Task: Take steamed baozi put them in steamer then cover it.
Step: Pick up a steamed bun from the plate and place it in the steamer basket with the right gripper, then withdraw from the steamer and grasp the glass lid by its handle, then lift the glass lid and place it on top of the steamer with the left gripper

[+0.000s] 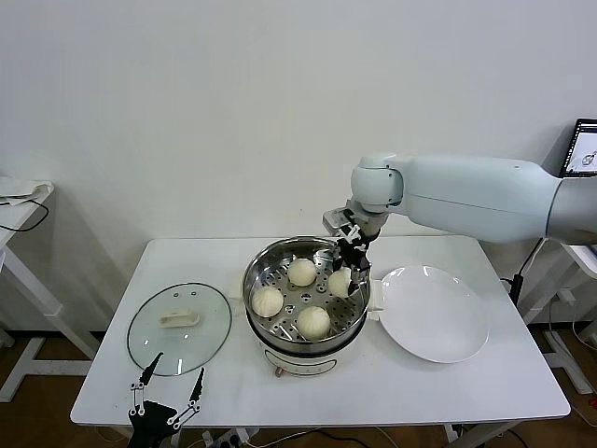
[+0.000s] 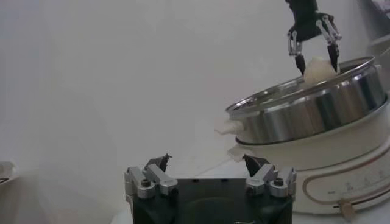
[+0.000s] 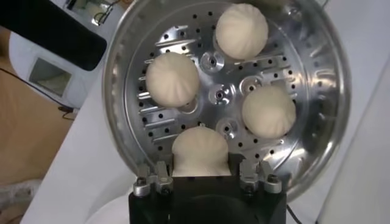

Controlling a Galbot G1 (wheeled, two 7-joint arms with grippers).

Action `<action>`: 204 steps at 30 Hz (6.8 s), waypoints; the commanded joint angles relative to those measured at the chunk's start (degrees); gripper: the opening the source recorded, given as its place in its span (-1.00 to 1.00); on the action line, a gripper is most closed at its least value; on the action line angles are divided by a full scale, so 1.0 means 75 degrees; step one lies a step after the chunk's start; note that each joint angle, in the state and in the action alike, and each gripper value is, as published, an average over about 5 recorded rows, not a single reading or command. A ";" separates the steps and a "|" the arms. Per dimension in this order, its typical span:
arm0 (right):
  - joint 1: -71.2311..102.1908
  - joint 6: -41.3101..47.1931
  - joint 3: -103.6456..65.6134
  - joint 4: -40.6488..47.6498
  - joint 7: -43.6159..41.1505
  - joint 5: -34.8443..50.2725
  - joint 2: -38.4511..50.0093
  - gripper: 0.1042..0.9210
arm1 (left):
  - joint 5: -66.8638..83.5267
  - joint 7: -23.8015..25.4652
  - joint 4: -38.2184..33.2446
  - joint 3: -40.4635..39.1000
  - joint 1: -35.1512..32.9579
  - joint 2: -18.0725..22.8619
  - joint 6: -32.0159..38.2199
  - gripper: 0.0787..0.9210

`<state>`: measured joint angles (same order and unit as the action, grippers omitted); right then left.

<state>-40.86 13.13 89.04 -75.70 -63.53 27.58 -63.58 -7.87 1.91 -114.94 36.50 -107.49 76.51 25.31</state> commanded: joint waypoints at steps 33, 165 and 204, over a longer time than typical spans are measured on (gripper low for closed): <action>0.1127 -0.2339 -0.2363 -0.0856 0.5832 0.0919 0.2088 0.76 | -0.0273 -0.0371 -0.0006 0.0336 0.0843 -0.0153 -0.0163 0.77; 1.4491 -0.3949 -1.4556 -0.2383 1.1206 -0.2074 -0.0775 0.76 | -0.7960 -0.1892 0.0566 0.1178 0.3896 -0.1275 -0.2853 -0.73; 1.4137 -0.3260 -1.5447 -0.2000 1.1186 -0.2066 -0.0932 0.76 | -1.0659 0.1697 -0.0320 -0.5683 0.5982 0.0568 -0.6689 -0.73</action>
<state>65.31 -11.99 -25.45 -91.07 20.36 12.31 -70.01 -77.78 8.40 -123.81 3.13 -66.59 75.21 -21.00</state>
